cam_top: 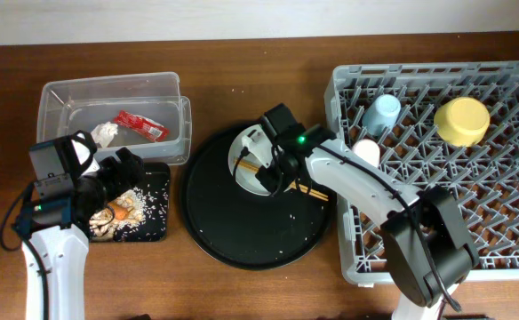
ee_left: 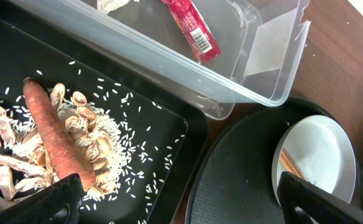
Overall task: Sort waste into correct bins and load items into the dishwasher rack
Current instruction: 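Reach the right gripper to the chopsticks on the white plate, then grasp the wooden chopsticks with the right gripper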
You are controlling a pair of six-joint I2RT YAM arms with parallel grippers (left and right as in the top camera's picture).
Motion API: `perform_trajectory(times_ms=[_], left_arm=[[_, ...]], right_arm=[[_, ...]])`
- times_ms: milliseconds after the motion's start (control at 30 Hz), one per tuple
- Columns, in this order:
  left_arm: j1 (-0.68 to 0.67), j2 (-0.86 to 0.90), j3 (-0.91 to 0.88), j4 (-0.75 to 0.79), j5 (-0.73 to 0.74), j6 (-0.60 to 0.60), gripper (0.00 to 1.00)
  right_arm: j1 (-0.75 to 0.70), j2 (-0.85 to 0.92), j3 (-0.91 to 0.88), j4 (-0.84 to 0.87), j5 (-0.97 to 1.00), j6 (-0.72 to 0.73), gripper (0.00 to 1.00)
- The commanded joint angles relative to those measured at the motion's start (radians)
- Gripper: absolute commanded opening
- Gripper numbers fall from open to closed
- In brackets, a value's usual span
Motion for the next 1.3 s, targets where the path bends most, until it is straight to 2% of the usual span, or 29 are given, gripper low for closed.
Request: perform_trajectory(times_ms=[0,67,167,267,333,433,533,633,800,867,933,1000,1133,1267], left_arm=[[0.003,-0.006,0.018,-0.001,0.007,-0.009,0.99],[0.003,-0.006,0.018,-0.001,0.007,-0.009,0.99],[0.003,-0.006,0.018,-0.001,0.007,-0.009,0.99],[0.003,-0.006,0.018,-0.001,0.007,-0.009,0.99],[0.003,-0.006,0.018,-0.001,0.007,-0.009,0.99],[0.003,-0.006,0.018,-0.001,0.007,-0.009,0.99],[0.003,-0.006,0.018,-0.001,0.007,-0.009,0.99],[0.003,-0.006,0.018,-0.001,0.007,-0.009,0.99],[0.003,-0.006,0.018,-0.001,0.007,-0.009,0.99],[0.003,-0.006,0.018,-0.001,0.007,-0.009,0.99],[0.003,-0.006,0.018,0.0,0.007,-0.009,0.99],[0.003,-0.006,0.018,0.0,0.007,-0.009,0.99],[0.003,-0.006,0.018,-0.001,0.007,-0.009,0.99],[0.003,-0.006,0.018,-0.001,0.007,-0.009,0.99]], right_arm=[[0.005,0.011,-0.054,0.041,0.047,-0.002,0.11],[0.005,0.011,-0.09,0.076,0.047,-0.002,0.15],[0.004,0.011,-0.142,0.13,0.048,-0.002,0.36],[0.004,0.011,-0.144,0.156,0.047,-0.002,0.43],[0.004,0.008,-0.12,0.153,0.031,0.008,0.43],[0.003,-0.005,0.066,0.013,0.01,0.005,0.51],[0.002,0.008,0.063,0.007,0.026,-0.047,0.52],[-0.042,0.1,0.055,0.027,0.108,-0.046,0.52],[-0.095,0.111,0.051,0.028,0.107,-0.046,0.52],[-0.093,0.1,0.063,-0.003,0.033,-0.046,0.52],[-0.093,0.071,0.189,-0.111,-0.051,-0.046,0.52],[-0.095,0.07,0.284,-0.175,-0.039,-0.047,0.53],[-0.099,0.076,0.235,-0.182,-0.044,-0.047,0.54],[-0.099,0.077,0.061,-0.155,-0.058,-0.09,0.54]])
